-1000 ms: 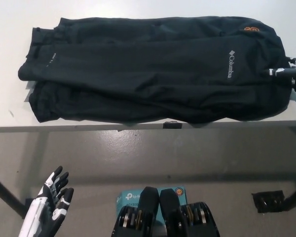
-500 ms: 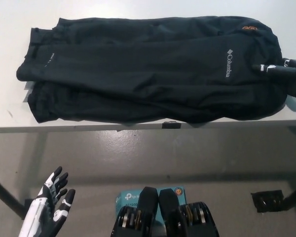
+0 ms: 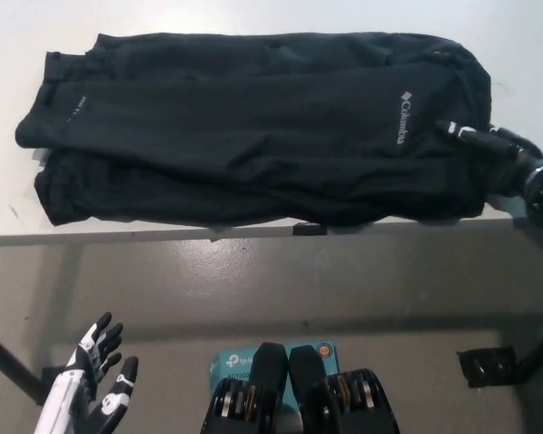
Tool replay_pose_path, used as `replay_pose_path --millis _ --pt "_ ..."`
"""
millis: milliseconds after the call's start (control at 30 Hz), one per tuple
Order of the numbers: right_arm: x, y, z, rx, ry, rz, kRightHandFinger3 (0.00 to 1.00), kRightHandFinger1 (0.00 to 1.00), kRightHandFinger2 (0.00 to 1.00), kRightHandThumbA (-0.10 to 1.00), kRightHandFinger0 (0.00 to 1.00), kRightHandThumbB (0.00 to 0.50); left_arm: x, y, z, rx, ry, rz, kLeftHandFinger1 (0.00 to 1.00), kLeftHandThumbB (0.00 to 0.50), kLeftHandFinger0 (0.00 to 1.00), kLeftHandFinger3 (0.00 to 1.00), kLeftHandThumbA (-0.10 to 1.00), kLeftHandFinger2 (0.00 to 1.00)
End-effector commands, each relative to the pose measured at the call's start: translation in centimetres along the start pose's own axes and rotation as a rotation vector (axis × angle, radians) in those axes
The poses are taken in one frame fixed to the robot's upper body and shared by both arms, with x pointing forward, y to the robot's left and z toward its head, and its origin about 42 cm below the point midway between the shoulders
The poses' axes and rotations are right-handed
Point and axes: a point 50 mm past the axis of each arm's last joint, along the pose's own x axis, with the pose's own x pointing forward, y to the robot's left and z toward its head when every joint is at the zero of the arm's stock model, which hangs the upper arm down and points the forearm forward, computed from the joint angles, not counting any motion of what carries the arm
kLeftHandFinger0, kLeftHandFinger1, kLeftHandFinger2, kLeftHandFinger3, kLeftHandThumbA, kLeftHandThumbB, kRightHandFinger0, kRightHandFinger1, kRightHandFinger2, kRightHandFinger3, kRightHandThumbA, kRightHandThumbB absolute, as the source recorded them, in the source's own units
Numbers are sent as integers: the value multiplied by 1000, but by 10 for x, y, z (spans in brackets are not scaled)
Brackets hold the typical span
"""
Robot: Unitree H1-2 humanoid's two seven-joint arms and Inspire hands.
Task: The robot grabs the right edges of the black jacket on the table, and folds it in half
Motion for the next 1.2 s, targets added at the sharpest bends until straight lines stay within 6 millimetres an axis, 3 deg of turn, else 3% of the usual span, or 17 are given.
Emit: replay_pose_path --millis 0,133,200,300,400,467,567,600,633,667,733,900,1033,1067,1167 --pt "7 38 17 130 -152 -27 637 11 468 -100 0 185 2 6 9 26 -57 4 1000 0 1000 1000 603 1000" --pt "7 43 18 132 -174 -14 708 11 595 -100 0 132 3 6 10 33 -49 5 1000 0 1000 1000 622 1000" --pt "5 39 17 145 -196 -18 653 26 660 -100 0 113 3 6 9 15 -48 -8 1000 0 1000 1000 624 1000" --pt "3 32 13 167 -205 -23 696 32 699 -100 0 90 1 5 8 21 -42 -20 1000 0 1000 1000 626 1000" --pt "1 31 21 178 -232 -27 536 36 713 -100 0 81 7 4 10 32 -50 -18 1000 0 1000 1000 639 1000" --pt "-1 28 24 168 -242 -29 513 36 699 -100 0 70 6 1 9 23 -45 -20 1000 0 1000 1000 636 1000" --pt "-5 24 32 193 -275 -38 366 37 674 -100 0 108 7 0 9 20 -46 -25 1000 0 1000 1000 615 1000" --pt "-6 24 33 198 -285 -47 397 52 683 -100 0 110 6 -1 9 20 -45 -24 1000 0 1000 1000 615 1000" --pt "-7 22 38 204 -293 -43 542 102 695 -100 0 111 7 -1 9 17 -44 -27 1000 0 1000 1000 607 1000" --pt "-9 20 43 215 -301 -41 790 103 694 -100 0 106 7 -1 10 14 -40 -29 1000 0 1000 1000 605 1000" --pt "-14 19 54 293 -331 -9 1000 62 678 -100 0 89 8 -1 10 8 -36 -35 1000 0 1000 1000 614 1000" --pt "-26 7 76 435 -376 0 1000 59 660 -100 0 87 10 -3 9 16 -41 -38 1000 0 1000 1000 624 1000" --pt "-35 2 94 502 -405 37 1000 63 650 -100 0 47 11 -4 10 16 -63 -25 1000 0 1000 1000 598 1000" --pt "-38 3 99 519 -425 39 1000 53 629 -100 0 30 11 -3 10 20 -67 -19 1000 1 1000 1000 651 1000" --pt "-42 5 110 516 -446 48 1000 65 657 -100 0 50 11 -1 10 28 -68 -3 1000 0 1000 1000 773 1000"
